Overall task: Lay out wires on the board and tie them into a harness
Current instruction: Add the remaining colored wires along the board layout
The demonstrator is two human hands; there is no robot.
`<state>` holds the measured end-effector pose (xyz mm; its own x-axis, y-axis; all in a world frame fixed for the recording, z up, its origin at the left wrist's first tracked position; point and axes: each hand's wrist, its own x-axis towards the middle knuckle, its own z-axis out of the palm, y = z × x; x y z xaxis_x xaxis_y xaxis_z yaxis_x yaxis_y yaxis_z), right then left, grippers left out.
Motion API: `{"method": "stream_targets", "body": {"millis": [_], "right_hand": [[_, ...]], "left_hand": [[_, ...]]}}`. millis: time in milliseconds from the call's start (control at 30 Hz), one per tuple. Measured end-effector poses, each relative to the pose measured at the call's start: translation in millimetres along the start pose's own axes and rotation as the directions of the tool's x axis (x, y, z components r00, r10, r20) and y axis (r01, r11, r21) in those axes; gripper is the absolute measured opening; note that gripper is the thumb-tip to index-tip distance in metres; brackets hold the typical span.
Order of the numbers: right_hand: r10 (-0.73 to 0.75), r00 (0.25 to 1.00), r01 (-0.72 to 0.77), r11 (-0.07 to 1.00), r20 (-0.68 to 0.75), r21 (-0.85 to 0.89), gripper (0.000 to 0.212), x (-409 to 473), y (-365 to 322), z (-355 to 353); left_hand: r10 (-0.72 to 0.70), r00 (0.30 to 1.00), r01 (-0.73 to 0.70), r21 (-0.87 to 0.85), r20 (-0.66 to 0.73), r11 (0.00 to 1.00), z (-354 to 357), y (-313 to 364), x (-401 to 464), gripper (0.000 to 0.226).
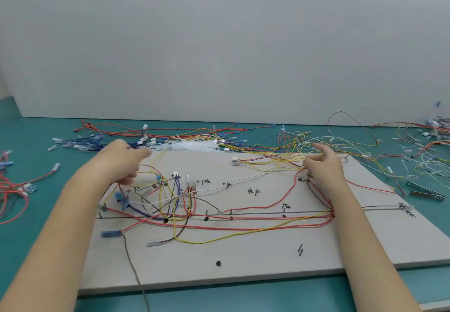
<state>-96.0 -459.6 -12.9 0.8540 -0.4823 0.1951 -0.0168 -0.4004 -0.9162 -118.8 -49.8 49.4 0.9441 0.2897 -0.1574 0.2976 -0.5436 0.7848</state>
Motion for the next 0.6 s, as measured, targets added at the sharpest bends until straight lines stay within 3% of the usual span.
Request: {"method": "stream_targets", "body": {"millis": [67,167,267,433,533,600], "right_hand": [[-0.014,1.000,0.016,0.998,0.025,-0.056,0.057,-2,-1,1],[-0.046,0.996,0.054,0.993,0.070,-0.104,0.057,-6,-4,6],[-0.084,0.994,0.098,0.961,0.065,-0.260,0.060,-9,-7,8],[-0.152,0.988,0.142,0.885,0.013,-0.444,0.073,-11,-9,12],[-0.155,0.987,0.159,0.890,0.042,-0.427,0.078,-14,-11,12],[-0.166,0.985,0.170,0.884,0.049,-0.435,0.060,-13,-11,12]], "left_hand": [[0.034,0.987,0.003,0.223,-0.160,0.975,5,2,-4,0.062],[0.133,0.943,-0.019,0.351,-0.304,0.936,10,9,-8,0.087],[0.113,0.965,0.010,0.461,-0.238,0.887,11,15,-1,0.068],[0.121,0.965,-0.006,0.444,-0.231,0.896,10,6,9,0.037],[0.100,0.964,0.013,0.421,-0.246,0.907,9,3,8,0.051],[0.075,0.966,0.036,0.414,-0.247,0.909,11,0,8,0.067]]}}
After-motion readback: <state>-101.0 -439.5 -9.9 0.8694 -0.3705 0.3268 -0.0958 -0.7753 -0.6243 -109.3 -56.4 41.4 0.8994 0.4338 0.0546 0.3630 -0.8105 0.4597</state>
